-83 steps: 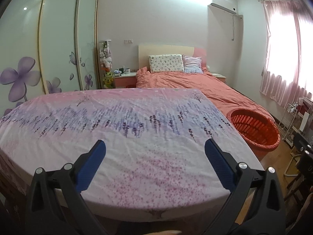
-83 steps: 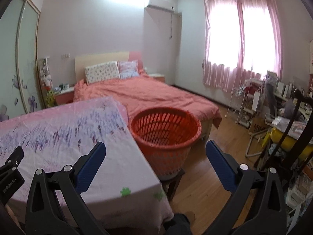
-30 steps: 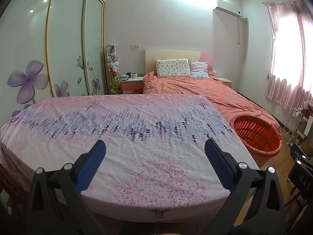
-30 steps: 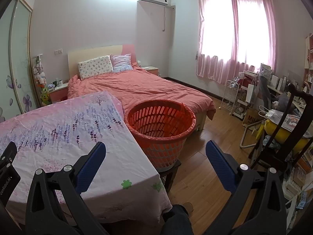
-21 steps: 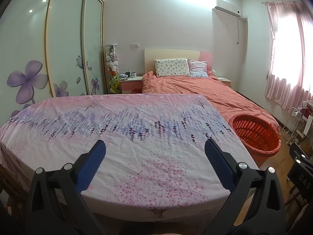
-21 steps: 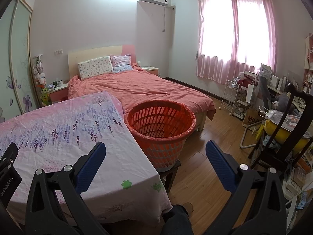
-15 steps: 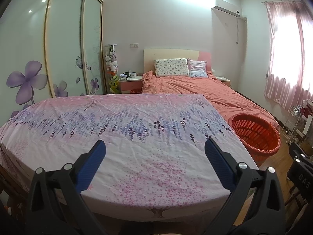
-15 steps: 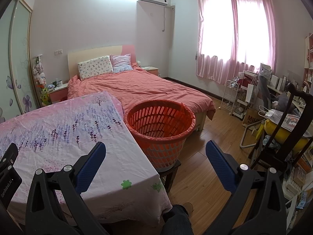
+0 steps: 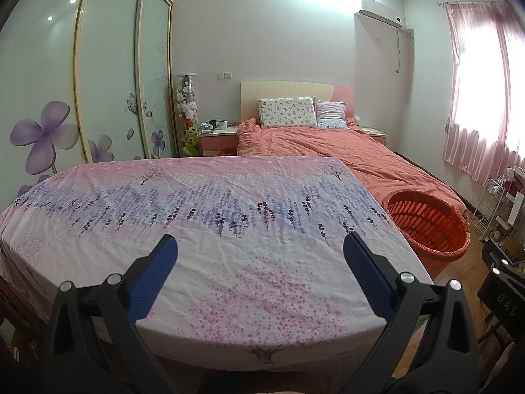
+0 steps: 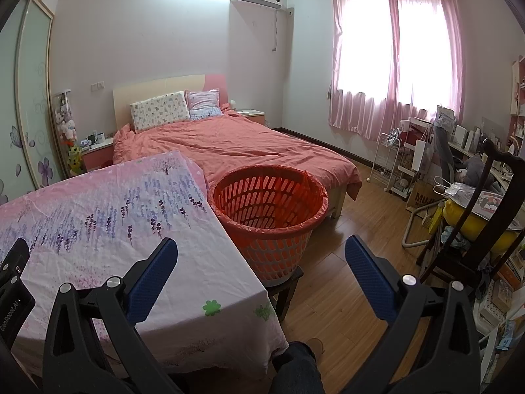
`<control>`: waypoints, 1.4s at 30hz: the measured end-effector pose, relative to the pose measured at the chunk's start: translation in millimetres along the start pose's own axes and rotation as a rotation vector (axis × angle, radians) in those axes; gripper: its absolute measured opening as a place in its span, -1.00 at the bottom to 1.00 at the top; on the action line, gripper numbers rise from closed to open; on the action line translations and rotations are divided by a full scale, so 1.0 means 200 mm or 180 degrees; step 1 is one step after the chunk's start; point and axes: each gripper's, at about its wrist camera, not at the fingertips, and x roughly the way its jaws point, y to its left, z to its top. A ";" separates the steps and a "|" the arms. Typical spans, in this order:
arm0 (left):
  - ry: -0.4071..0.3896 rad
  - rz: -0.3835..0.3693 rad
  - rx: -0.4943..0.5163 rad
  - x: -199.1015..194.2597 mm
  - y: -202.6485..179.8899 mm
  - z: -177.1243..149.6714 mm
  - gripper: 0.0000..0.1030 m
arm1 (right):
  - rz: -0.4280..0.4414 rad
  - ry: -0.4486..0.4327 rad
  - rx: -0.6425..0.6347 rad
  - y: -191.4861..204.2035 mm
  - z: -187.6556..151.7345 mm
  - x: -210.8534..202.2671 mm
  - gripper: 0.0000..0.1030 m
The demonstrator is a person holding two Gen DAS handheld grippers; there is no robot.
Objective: Collect trash
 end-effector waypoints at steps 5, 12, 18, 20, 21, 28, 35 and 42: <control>0.0001 0.0000 -0.0001 0.00 0.00 0.00 0.92 | 0.0001 0.0003 0.0002 0.00 0.00 0.00 0.96; 0.0002 0.0001 -0.0002 0.00 0.00 0.00 0.92 | 0.0001 0.0004 -0.0002 0.00 0.00 0.00 0.96; 0.0004 0.0001 -0.0001 0.00 0.00 0.00 0.92 | 0.0000 0.0003 -0.0001 0.00 0.00 0.00 0.96; 0.0003 0.0000 -0.0003 0.00 0.00 0.00 0.92 | 0.0000 0.0003 -0.0002 0.00 0.00 0.00 0.96; 0.0003 0.0001 -0.0003 0.00 0.00 0.00 0.92 | 0.0000 0.0003 -0.0002 0.00 0.00 0.00 0.96; 0.0002 0.0003 -0.0003 0.00 0.00 0.00 0.92 | -0.0001 0.0006 -0.0002 0.00 0.01 0.00 0.96; 0.0006 0.0001 -0.0003 0.00 0.00 0.00 0.92 | 0.0002 0.0006 -0.0005 0.00 0.01 0.01 0.96; 0.0024 0.0010 -0.0008 0.01 -0.01 -0.02 0.92 | 0.0001 0.0010 -0.0004 0.00 0.01 0.01 0.96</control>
